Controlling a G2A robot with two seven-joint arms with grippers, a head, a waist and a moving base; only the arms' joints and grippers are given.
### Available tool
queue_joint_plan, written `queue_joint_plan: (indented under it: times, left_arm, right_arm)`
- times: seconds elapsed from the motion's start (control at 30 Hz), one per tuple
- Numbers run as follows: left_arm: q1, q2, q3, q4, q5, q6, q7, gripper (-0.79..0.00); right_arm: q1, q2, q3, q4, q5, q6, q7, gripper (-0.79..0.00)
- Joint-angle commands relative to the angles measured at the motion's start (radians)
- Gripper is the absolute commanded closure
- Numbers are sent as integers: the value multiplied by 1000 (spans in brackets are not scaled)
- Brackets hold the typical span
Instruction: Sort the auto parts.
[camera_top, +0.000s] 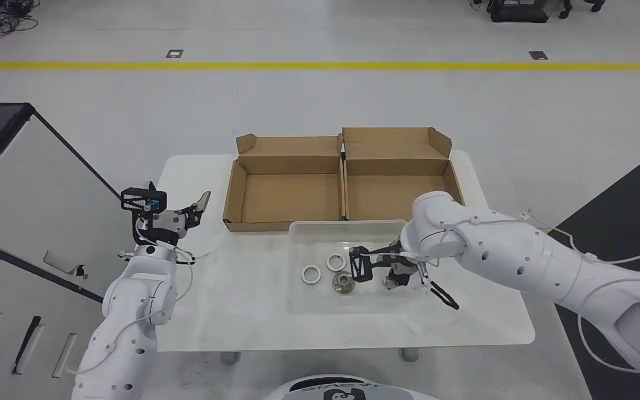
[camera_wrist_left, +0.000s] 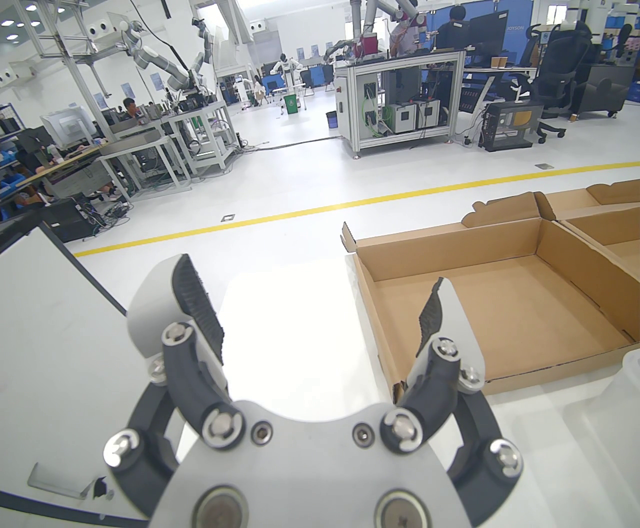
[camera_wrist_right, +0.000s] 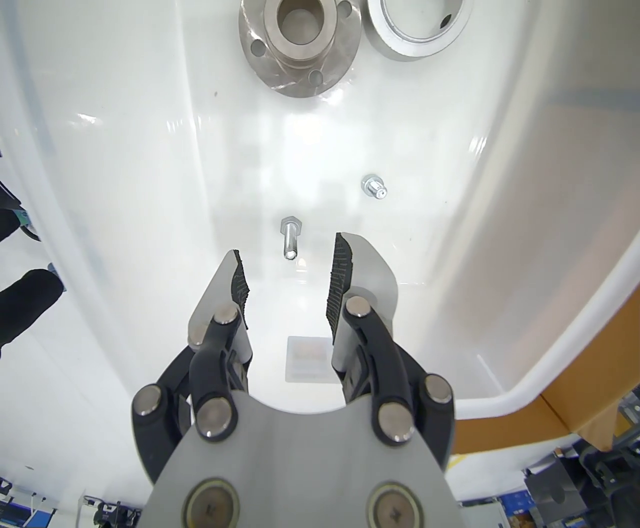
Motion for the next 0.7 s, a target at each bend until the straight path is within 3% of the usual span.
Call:
queue_joint_plan:
  times: [0.0, 0.67]
  left_arm:
    - [0, 0, 0, 0, 0, 0, 0, -785]
    - [0, 0, 0, 0, 0, 0, 0, -785]
  right_arm:
    - [-4, 0, 2, 0, -1, 0, 0, -382]
    - [-41, -21, 31, 33, -53, 9, -15, -372]
